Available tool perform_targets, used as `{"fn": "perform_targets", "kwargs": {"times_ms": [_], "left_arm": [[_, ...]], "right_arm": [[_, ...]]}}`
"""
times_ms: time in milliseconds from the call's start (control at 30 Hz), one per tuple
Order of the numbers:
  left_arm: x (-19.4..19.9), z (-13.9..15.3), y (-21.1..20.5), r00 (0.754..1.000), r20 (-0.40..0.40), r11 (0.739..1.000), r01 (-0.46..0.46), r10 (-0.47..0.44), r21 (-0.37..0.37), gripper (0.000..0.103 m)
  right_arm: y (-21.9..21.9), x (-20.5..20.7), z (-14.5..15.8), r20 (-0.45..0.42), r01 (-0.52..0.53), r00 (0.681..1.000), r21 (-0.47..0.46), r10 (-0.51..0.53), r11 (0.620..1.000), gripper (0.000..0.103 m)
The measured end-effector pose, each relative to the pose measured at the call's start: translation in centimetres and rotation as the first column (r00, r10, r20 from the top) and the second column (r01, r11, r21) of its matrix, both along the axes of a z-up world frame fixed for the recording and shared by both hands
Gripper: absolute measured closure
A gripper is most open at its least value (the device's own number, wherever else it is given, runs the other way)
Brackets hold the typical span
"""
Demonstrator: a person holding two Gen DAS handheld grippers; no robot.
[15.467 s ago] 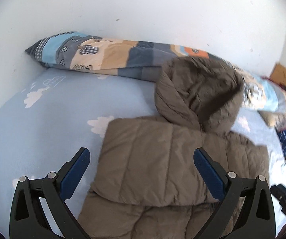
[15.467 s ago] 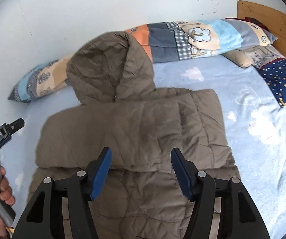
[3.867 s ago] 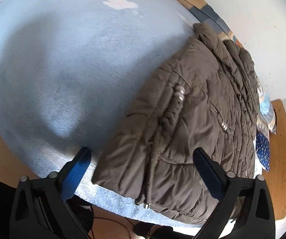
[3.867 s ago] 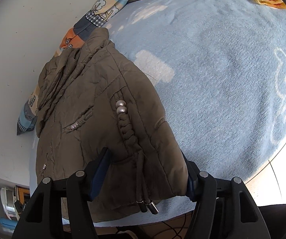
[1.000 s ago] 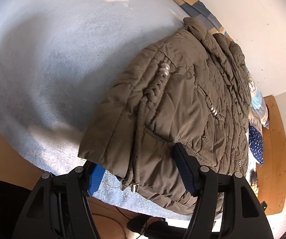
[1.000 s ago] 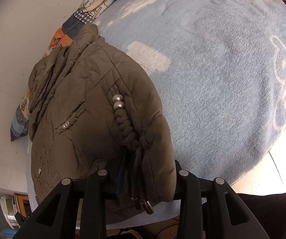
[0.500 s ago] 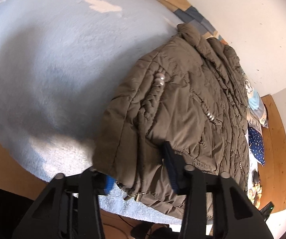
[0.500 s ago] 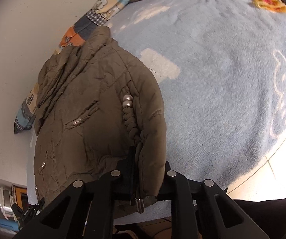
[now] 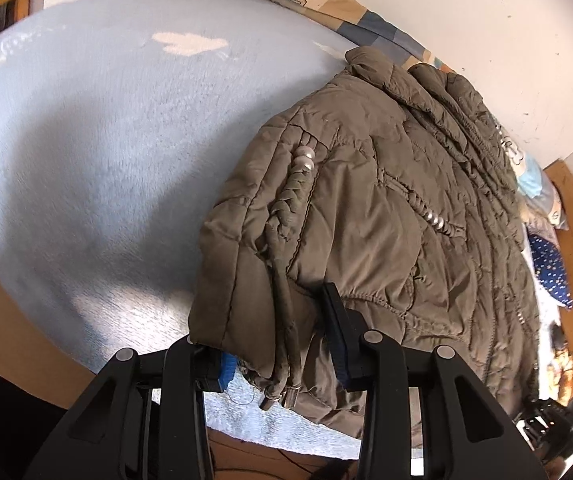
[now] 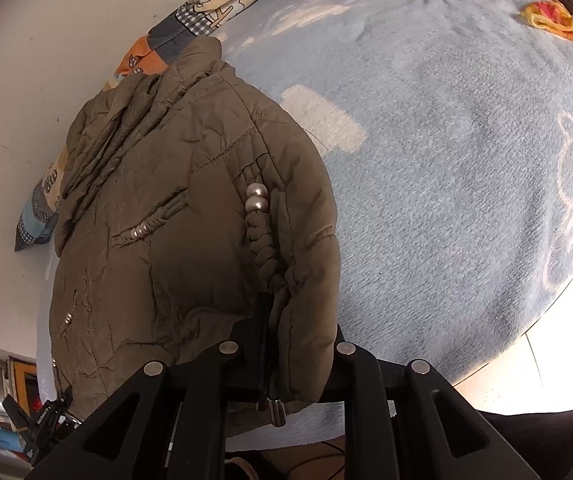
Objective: Fold large clothes
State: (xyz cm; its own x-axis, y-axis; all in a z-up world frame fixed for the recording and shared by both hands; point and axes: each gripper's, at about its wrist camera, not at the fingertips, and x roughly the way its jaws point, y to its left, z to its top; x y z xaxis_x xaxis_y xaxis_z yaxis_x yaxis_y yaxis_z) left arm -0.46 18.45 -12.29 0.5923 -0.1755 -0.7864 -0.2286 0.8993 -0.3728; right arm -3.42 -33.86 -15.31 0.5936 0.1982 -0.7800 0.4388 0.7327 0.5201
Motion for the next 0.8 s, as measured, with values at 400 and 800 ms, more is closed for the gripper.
{"fn": "perform_targets", "kwargs": {"times_ms": [400, 800], "left_arm": [[0.6, 0.1, -1.2, 1.0, -0.014, 0.992, 0.011, -0.01, 0.122, 0.063], [0.9, 0.2, -2.0, 0.999, -0.03, 0.98, 0.016, -0.01, 0.196, 0.059]], "right_arm": [[0.3, 0.2, -0.6, -0.001, 0.016, 1.0, -0.015, -0.017, 1.0, 0.083], [-0.2, 0.3, -0.6, -0.004, -0.001, 1.0, -0.012, 0.001, 1.0, 0.083]]}}
